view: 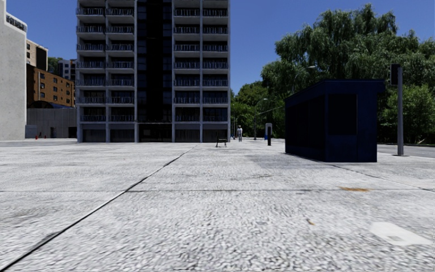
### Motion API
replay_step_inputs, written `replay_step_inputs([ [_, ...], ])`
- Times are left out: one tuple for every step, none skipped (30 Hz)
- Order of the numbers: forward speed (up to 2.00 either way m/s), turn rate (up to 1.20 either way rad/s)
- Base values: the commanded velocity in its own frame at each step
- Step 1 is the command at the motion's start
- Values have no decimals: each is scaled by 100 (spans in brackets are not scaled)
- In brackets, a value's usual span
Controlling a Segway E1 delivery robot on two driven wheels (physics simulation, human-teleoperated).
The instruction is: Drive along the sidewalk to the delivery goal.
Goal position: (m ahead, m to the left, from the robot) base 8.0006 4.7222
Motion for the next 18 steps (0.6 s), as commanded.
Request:
replay_step_inputs([
  [134, 0],
  [133, 0],
  [133, 0],
  [133, 0],
  [133, 0],
  [133, 0],
  [133, 0],
  [133, 0],
  [133, 0],
  [133, 0],
  [133, 0],
  [133, 0],
  [133, 0],
  [133, 0],
  [133, 0],
  [133, 0],
  [133, 0],
  [133, 0],
])
